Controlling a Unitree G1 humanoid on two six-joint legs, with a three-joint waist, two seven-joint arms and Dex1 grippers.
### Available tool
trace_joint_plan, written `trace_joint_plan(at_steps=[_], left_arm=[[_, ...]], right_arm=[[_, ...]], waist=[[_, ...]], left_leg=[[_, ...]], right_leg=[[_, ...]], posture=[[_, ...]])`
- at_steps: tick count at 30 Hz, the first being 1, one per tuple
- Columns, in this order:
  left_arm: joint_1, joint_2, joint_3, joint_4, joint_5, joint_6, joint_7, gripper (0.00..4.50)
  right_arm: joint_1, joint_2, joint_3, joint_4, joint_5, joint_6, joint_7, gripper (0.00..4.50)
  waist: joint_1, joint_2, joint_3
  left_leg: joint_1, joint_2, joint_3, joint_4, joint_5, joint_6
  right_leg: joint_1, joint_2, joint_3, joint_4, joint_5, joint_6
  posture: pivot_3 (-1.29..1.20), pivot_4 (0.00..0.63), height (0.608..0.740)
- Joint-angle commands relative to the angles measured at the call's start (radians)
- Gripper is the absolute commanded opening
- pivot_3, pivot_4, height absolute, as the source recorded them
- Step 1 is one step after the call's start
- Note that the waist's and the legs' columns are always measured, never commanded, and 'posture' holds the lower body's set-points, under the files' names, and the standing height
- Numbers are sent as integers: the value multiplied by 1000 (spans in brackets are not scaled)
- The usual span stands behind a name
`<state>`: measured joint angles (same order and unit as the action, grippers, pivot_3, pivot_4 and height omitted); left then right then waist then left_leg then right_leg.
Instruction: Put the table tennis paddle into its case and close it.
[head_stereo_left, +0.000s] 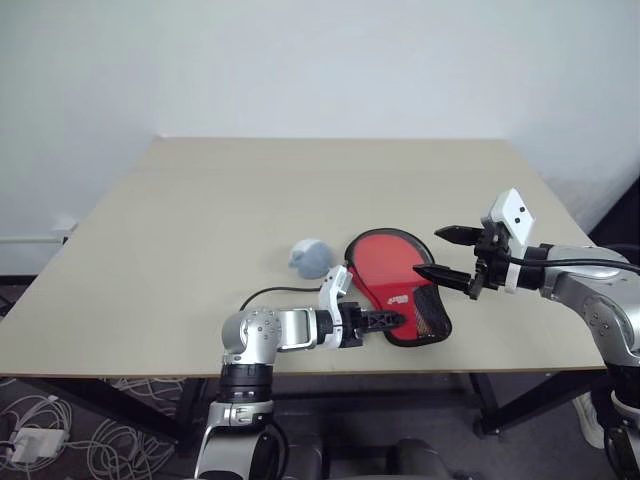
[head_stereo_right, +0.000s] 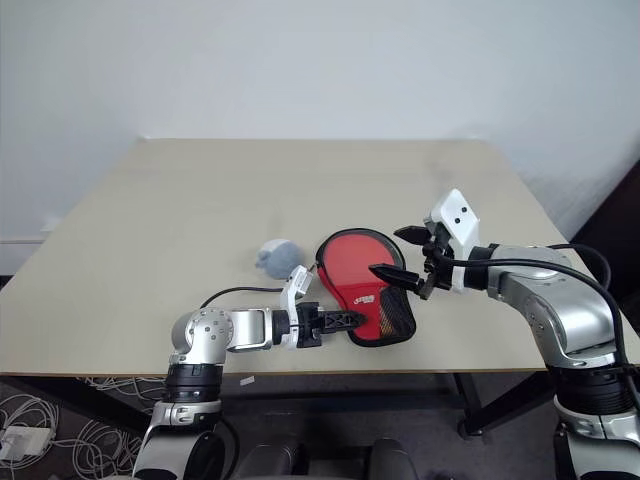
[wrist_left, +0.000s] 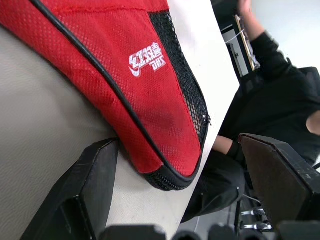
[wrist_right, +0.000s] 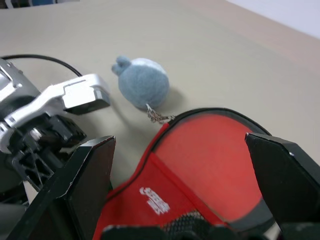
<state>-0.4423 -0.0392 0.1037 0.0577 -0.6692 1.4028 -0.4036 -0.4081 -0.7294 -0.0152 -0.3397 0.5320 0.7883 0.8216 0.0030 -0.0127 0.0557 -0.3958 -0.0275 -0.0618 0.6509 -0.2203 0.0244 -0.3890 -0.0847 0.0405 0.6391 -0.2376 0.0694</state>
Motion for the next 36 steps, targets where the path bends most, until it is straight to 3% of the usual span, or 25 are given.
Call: trace_joint_plan(at_steps=[1, 11, 12, 14, 24, 31, 36], left_arm=[[-37, -24, 4, 30, -3, -3, 18, 4048], [-71, -53, 44, 95, 30, 37, 119, 4048], [-71, -51, 44, 96, 32, 45, 125, 3882], [-70, -46, 45, 95, 34, 62, 133, 3516], [-62, -22, 55, 89, 48, 144, 160, 55], [-28, 33, 21, 34, -26, 210, 122, 55], [48, 224, -97, -90, -341, 212, 132, 55]], right_arm=[[-7, 3, -20, -36, 12, -3, -13, 4500], [-21, 11, -19, -22, 6, -8, -30, 4500], [-23, 11, -19, -19, 4, -10, -31, 4500], [-26, 11, -19, -17, 4, -10, -33, 4500], [-42, 12, -17, -11, 3, -9, -38, 4500], [-49, 19, -10, -10, 1, -10, -41, 4500], [-46, 25, 1, -9, -2, -13, -37, 4500]], waist=[[1, 0, 0], [1, 0, 0], [1, 0, 0], [1, 0, 0], [0, 0, 0], [-5, 0, 0], [-9, 0, 0]], left_leg=[[0, 0, 0, 0, 0, 0], [0, 0, 0, 0, 0, 0], [0, 0, 0, 0, 0, 0], [0, 0, 0, 0, 0, 0], [0, 0, 0, -1, 0, 0], [0, 1, 0, -2, 0, 0], [1, 2, 0, -4, 0, -1]], right_leg=[[0, 0, 0, 0, 0, 0], [1, 0, 0, 0, 0, 0], [1, 0, 0, 0, 0, 0], [0, 0, 0, 0, 0, 0], [0, 0, 0, 0, 0, 0], [-1, 0, 0, 0, 0, 0], [-2, 1, 0, 0, 0, -1]], posture=[[0, 0, 740], [0, 0, 740], [0, 0, 740], [0, 0, 740], [0, 0, 740], [0, 0, 740], [0, 0, 740]])
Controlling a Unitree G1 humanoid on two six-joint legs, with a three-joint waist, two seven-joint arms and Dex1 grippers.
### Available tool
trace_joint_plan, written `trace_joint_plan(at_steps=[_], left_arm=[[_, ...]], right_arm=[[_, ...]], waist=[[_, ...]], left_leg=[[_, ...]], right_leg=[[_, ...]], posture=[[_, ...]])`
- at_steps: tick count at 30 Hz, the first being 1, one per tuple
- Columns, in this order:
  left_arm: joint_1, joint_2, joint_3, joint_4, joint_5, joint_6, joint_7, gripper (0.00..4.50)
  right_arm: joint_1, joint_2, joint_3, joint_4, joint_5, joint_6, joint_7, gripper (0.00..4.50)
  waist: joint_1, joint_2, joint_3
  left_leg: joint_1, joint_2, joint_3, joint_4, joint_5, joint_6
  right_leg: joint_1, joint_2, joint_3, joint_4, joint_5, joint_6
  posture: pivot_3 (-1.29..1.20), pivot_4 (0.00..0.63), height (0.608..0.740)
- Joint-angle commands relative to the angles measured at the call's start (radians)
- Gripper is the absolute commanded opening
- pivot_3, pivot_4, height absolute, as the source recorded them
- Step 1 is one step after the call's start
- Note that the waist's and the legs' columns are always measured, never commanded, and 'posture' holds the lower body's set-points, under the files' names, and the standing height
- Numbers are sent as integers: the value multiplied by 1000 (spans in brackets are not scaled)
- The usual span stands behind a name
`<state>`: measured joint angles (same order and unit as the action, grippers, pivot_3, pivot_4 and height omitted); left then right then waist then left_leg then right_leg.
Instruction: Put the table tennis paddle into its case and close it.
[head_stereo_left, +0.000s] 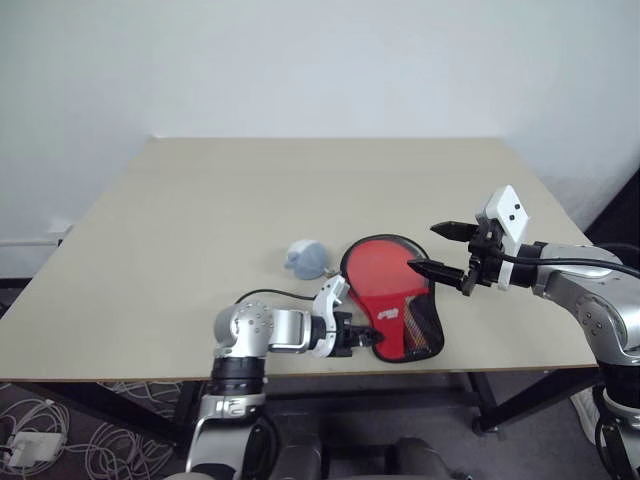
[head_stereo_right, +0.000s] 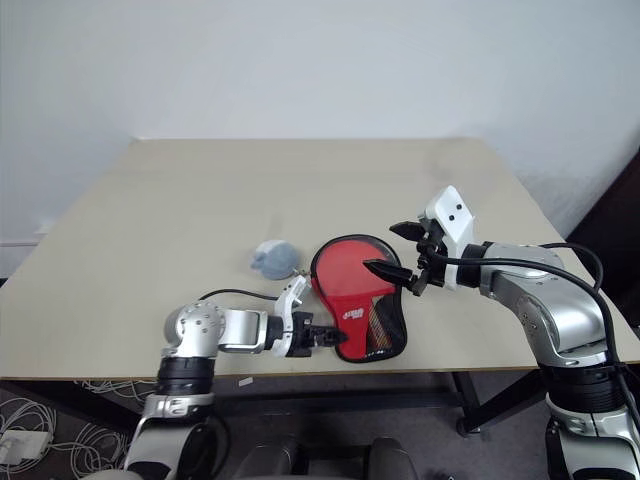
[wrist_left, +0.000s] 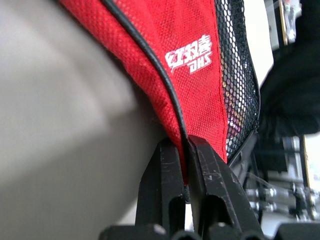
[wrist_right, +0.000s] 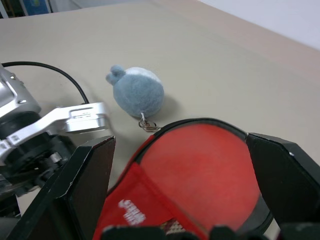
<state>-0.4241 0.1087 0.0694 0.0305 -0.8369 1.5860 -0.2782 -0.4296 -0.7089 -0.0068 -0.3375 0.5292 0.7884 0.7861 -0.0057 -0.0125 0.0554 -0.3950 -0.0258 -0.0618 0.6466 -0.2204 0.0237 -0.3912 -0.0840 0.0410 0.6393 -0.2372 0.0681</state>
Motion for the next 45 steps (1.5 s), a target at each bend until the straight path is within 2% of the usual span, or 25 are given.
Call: trace_joint_plan(at_steps=[1, 5, 7, 15, 27, 31, 35, 36, 39, 42, 45], left_arm=[[39, 111, -80, -78, -233, 28, 18, 55], [74, 250, -141, -135, -441, 28, 81, 55], [85, 286, -149, -137, -506, 28, 120, 55], [138, 308, -153, -171, -710, 25, 296, 55], [148, 399, -262, -178, -935, -139, 476, 55], [130, 430, -289, -194, -967, -185, 480, 983], [107, 457, -288, -200, -977, -223, 470, 2434], [94, 470, -277, -206, -975, -225, 451, 2711], [48, 524, -244, -247, -913, -217, 368, 2711], [-11, 647, -298, -446, -610, -273, 102, 2711], [-28, 754, -412, -569, -284, -492, -173, 2711]], right_arm=[[-24, 5, -6, -11, 0, -13, -1, 4500], [-20, 10, 3, -12, 0, -13, 4, 4500], [-19, 12, 9, -14, 2, -10, 4, 4500], [-21, 15, 19, -14, 4, -5, 7, 4500], [-58, 20, 38, 10, -2, -7, 13, 4500], [-64, 23, 42, 16, -4, -8, 12, 4500], [-70, 24, 44, 23, -3, -8, 12, 4500], [-70, 24, 44, 24, -3, -8, 12, 4500], [-76, 23, 46, 33, -5, -10, 16, 4500], [-85, 22, 50, 46, -8, -17, 25, 4500], [-104, 26, 57, 66, -16, -26, 33, 4500]], waist=[[0, 0, 0], [1, 0, 0], [5, 0, 0], [5, 0, 0], [6, 0, 0], [6, 0, 0], [6, 0, 0], [6, 0, 0], [5, 0, 0], [4, 0, 1], [4, 3, 0]], left_leg=[[0, 0, 0, 0, 0, 0], [0, 0, -1, 0, 0, 0], [0, 0, -2, 1, 0, 0], [0, 0, -2, 1, 0, 0], [0, -1, -1, 1, 0, 0], [0, -1, 0, 1, 0, 0], [0, -1, 0, 1, 0, 0], [0, -1, 1, 1, 0, 0], [-1, -1, 0, 0, 0, 0], [-1, -1, 1, 0, 0, -1], [-1, -1, 4, -2, -2, -5]], right_leg=[[0, 0, 0, 0, 0, 0], [0, -1, 0, 0, 0, 0], [0, -1, 0, 0, -1, 0], [0, -1, 0, 0, -1, -3], [0, -1, 0, 0, 0, -6], [0, -1, 0, -1, 0, -6], [0, -1, 0, -1, 0, -6], [0, -1, 0, -1, 0, -6], [-1, -1, 0, -1, 0, -6], [-1, -1, 0, -2, -2, -3], [-1, -1, 1, -4, -1, -5]], posture=[[0, 0, 740], [0, 0, 740], [0, 0, 740], [0, 0, 740], [0, 0, 740], [0, 0, 740], [0, 0, 740], [0, 0, 740], [0, 0, 740], [0, 0, 740], [0, 0, 740]])
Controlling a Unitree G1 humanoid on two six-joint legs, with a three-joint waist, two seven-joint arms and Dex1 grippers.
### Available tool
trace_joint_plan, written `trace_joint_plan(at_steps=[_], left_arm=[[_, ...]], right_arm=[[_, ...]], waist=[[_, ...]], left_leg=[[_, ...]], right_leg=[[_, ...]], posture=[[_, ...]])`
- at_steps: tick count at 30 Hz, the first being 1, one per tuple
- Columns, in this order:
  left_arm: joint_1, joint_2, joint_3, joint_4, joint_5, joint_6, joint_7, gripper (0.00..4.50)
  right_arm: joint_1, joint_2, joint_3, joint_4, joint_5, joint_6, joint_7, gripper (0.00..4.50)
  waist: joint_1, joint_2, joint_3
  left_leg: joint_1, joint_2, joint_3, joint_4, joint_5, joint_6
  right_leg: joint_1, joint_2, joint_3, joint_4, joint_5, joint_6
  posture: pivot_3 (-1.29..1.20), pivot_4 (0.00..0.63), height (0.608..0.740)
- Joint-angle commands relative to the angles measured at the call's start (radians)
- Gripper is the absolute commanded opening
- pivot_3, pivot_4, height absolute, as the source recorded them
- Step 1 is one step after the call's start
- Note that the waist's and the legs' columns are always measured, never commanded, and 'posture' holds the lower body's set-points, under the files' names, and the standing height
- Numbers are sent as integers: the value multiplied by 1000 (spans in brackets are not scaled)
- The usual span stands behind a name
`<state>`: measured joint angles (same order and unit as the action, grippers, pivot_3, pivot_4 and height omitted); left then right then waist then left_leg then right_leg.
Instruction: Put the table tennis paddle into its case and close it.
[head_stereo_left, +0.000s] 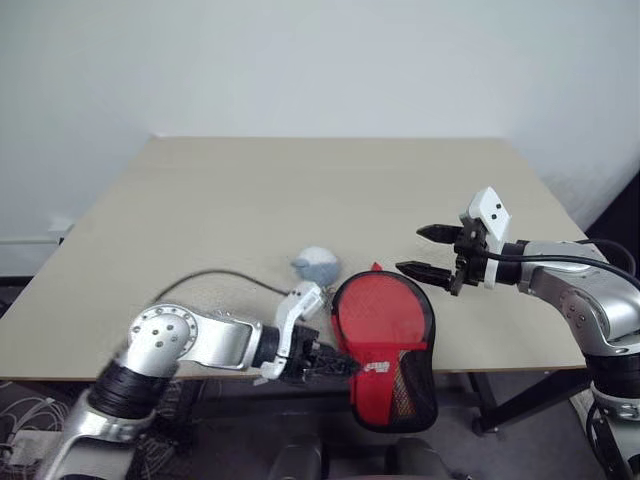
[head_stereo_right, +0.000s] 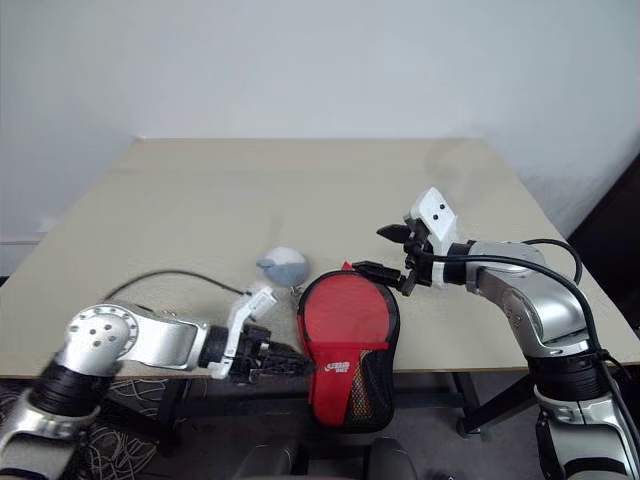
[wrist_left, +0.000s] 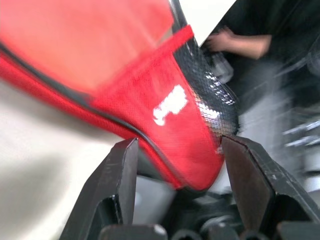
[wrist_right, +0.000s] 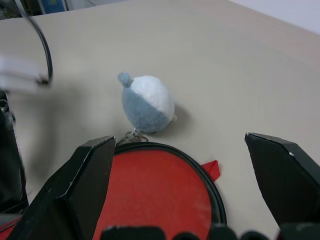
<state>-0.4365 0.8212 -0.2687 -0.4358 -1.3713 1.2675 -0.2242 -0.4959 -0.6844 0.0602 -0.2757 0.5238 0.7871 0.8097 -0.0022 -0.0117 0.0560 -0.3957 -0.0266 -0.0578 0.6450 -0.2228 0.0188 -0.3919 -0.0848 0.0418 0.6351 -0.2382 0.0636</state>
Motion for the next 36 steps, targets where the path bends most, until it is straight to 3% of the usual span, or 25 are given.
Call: trace_joint_plan(at_steps=[1, 4, 8, 12, 19, 29, 36], left_arm=[[-15, 51, -94, -110, 317, -228, -289, 2711], [-11, 17, -107, -93, 440, -345, -390, 2711], [-12, 5, -181, -91, 675, -531, -513, 1445], [-2, -102, -210, -38, 795, -637, -530, 31], [69, -236, -243, 89, 958, -752, -533, 31], [115, -342, -235, 243, 1060, -819, -565, 31], [116, -408, -226, 296, 1097, -822, -560, 31]], right_arm=[[-44, 3, -7, 11, -14, -28, 12, 4500], [-67, 10, 1, 38, -27, -42, 21, 4500], [-103, 16, 14, 88, -49, -72, 32, 4500], [-169, 44, 40, 178, -89, -112, 41, 4500], [-315, 144, 94, 391, -170, -149, 38, 4500], [-535, 403, 168, 782, -268, -178, 37, 4500], [-600, 549, 190, 971, -326, -228, 46, 4500]], waist=[[0, 4, -1], [1, 4, 0], [1, 4, 0], [1, 4, 0], [-1, 4, 0], [-13, 6, 0], [-23, 6, 0]], left_leg=[[0, 0, 1, -1, 0, 0], [-1, 1, 1, -2, 0, 0], [-1, 1, 0, -2, 2, 5], [-2, 2, 0, -2, 3, 5], [0, 3, 0, -2, 3, 6], [0, 3, -3, -2, 3, 6], [0, 3, -3, -2, 4, 6]], right_leg=[[1, 0, 0, -2, 1, -1], [1, 0, -1, -9, 3, -1], [1, 0, -1, -10, 3, 0], [1, 1, -1, -10, 3, 1], [2, 2, 0, -9, 4, 2], [2, 4, -1, -6, 8, -1], [1, 5, -1, -3, 8, -1]], posture=[[0, 0, 740], [0, 0, 740], [0, 0, 740], [0, 0, 740], [0, 0, 740], [0, 0, 740], [0, 0, 740]])
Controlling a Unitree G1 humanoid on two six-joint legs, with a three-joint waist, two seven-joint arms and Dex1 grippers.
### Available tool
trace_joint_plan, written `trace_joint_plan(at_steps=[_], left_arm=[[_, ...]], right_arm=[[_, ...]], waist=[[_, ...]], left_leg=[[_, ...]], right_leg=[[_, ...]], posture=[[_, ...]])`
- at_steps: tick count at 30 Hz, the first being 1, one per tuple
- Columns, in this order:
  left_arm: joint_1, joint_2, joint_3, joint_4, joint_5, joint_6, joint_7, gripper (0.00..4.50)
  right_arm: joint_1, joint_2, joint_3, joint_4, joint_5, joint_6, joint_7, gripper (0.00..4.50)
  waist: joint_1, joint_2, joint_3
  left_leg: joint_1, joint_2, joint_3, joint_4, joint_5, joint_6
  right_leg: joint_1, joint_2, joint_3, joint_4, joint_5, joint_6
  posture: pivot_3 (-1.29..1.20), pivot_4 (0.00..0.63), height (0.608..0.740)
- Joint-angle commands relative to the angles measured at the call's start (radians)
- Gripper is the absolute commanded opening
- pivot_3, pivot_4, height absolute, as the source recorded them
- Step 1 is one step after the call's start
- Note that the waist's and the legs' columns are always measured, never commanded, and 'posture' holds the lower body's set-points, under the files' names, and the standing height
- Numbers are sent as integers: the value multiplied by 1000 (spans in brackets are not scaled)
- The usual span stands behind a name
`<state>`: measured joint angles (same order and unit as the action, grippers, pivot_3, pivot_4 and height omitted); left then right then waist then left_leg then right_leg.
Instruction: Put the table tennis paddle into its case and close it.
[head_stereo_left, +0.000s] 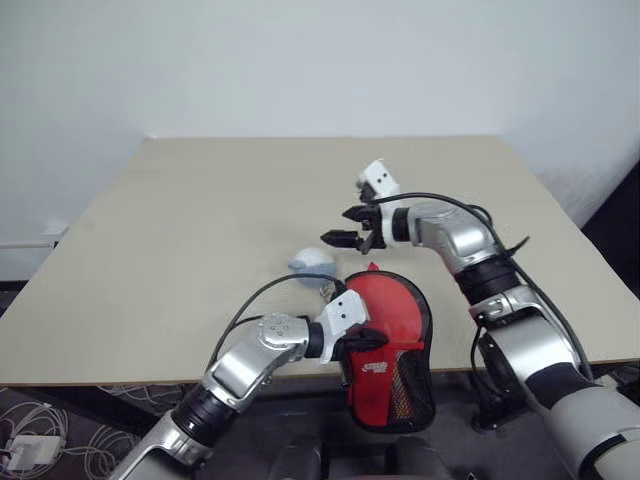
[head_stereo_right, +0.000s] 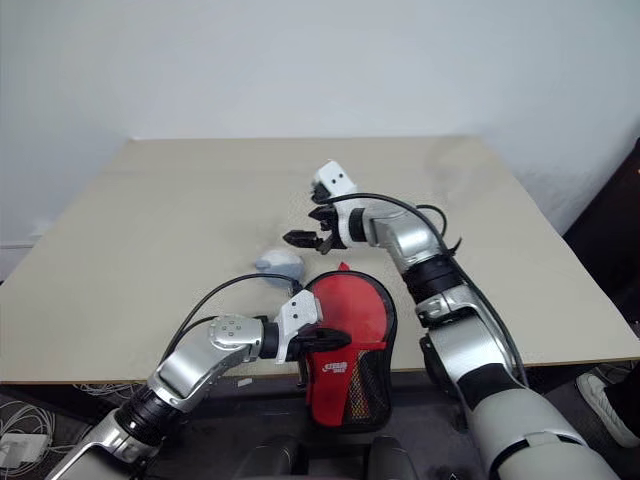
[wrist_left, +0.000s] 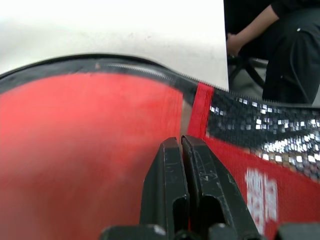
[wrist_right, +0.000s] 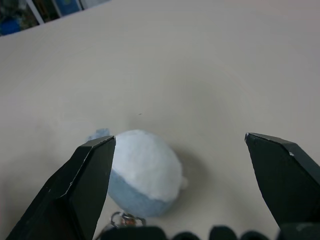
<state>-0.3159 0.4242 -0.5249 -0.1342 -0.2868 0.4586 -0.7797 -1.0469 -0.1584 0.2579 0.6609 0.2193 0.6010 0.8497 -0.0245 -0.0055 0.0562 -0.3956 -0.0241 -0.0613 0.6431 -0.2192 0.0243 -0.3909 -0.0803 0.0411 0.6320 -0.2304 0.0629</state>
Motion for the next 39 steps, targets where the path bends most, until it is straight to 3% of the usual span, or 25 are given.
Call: trace_joint_plan(at_steps=[1, 8, 18, 32, 39], left_arm=[[-5, -15, 30, -4, 13, -8, -10, 31], [-1, -20, 21, -9, 8, 28, -40, 31], [4, -22, 21, -15, 15, 54, -56, 31], [-3, -28, 36, 11, 44, 39, -69, 31], [-3, -33, 45, 18, 56, 35, -71, 31]], right_arm=[[-55, 41, -8, 61, -31, -56, 4, 4500], [-105, 141, -34, 270, -89, -168, -48, 4500], [-139, 185, -82, 464, -146, -290, -134, 4500], [-103, 192, -27, 455, -237, -259, 27, 4500], [-90, 197, -28, 452, -257, -273, 29, 4500]], waist=[[-1, 0, 0], [-9, 1, 0], [-25, 4, -1], [-28, 5, -1], [-28, 5, -1]], left_leg=[[0, 0, 0, 0, 0, 0], [1, -1, -1, 0, 1, -2], [2, -1, -2, -1, 1, -3], [2, -1, -3, 0, 1, -3], [2, -1, -3, 0, 2, -3]], right_leg=[[0, 0, 0, 1, 0, 0], [-2, 0, 0, 8, -1, 0], [-2, 1, 0, 9, -1, 0], [-1, 1, 0, 9, -1, 0], [-1, 1, 0, 10, -1, -1]], posture=[[0, 0, 740], [0, 0, 740], [0, 0, 740], [0, 0, 740], [0, 0, 740]])
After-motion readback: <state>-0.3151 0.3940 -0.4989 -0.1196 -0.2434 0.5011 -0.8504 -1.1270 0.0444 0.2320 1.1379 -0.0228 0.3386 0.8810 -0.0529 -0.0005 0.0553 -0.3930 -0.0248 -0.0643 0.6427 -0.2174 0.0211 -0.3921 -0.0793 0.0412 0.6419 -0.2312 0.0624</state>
